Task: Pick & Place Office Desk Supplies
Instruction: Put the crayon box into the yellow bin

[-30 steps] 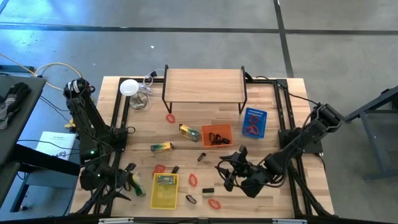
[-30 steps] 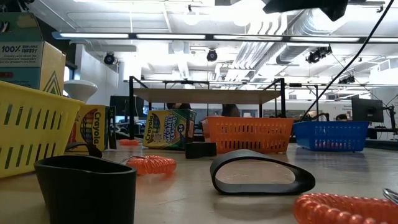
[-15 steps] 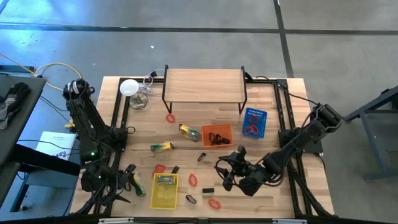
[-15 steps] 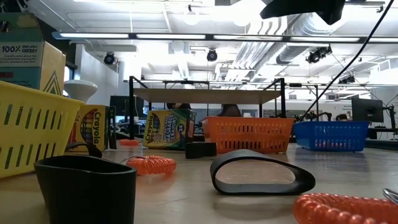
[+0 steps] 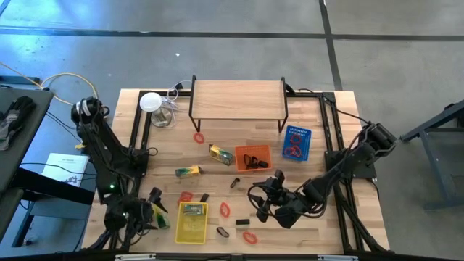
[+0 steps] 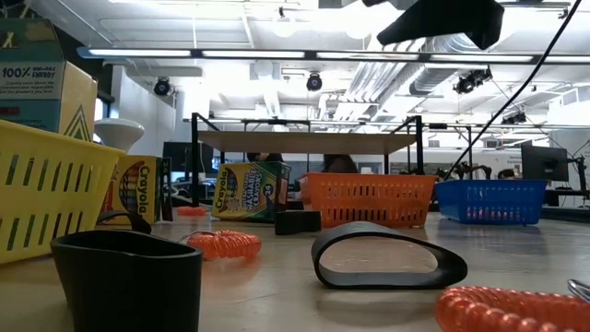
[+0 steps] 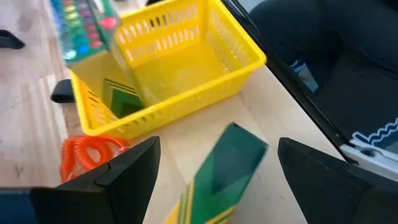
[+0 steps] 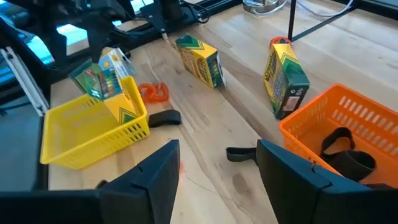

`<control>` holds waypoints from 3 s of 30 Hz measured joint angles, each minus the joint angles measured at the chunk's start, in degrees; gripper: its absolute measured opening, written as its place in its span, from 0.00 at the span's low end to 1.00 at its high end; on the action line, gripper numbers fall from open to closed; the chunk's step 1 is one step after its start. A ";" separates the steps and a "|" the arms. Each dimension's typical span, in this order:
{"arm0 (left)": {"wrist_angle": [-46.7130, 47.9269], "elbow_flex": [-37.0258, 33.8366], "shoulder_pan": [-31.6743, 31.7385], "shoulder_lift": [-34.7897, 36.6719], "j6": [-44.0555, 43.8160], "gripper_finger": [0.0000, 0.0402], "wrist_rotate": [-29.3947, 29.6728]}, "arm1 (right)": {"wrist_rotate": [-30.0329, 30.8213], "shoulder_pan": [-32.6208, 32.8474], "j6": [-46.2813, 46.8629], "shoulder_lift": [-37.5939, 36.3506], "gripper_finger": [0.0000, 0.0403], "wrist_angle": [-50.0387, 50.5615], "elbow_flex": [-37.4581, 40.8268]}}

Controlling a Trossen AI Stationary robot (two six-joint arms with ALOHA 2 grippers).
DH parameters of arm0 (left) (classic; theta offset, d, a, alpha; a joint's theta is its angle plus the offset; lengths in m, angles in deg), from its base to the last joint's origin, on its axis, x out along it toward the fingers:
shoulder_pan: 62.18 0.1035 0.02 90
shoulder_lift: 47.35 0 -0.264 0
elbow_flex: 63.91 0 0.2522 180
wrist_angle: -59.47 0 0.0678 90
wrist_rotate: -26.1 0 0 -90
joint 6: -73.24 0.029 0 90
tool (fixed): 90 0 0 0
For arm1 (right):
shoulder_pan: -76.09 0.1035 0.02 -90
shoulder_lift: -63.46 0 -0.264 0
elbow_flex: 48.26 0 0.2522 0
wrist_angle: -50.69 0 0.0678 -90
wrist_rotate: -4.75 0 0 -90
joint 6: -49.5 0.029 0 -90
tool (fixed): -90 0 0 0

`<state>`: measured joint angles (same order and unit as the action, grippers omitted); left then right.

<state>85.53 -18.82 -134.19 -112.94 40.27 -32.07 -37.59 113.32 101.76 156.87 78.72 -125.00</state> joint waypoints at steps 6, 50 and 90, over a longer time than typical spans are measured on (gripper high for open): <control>-0.07 0.00 -0.32 -2.18 -3.80 0.79 -3.13 | -0.02 -0.65 0.24 -0.18 0.50 -1.34 -0.07; 6.69 9.45 -3.00 -4.33 15.19 0.27 5.68 | -5.42 -0.50 0.58 0.02 0.50 -8.73 -0.04; -50.10 13.18 9.70 -25.30 122.46 0.29 1.49 | -32.12 -8.98 -5.66 26.92 0.50 -50.99 -19.07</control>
<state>35.42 -5.64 -124.48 -138.24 162.73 -30.58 -69.71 104.34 96.10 183.79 27.73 -144.07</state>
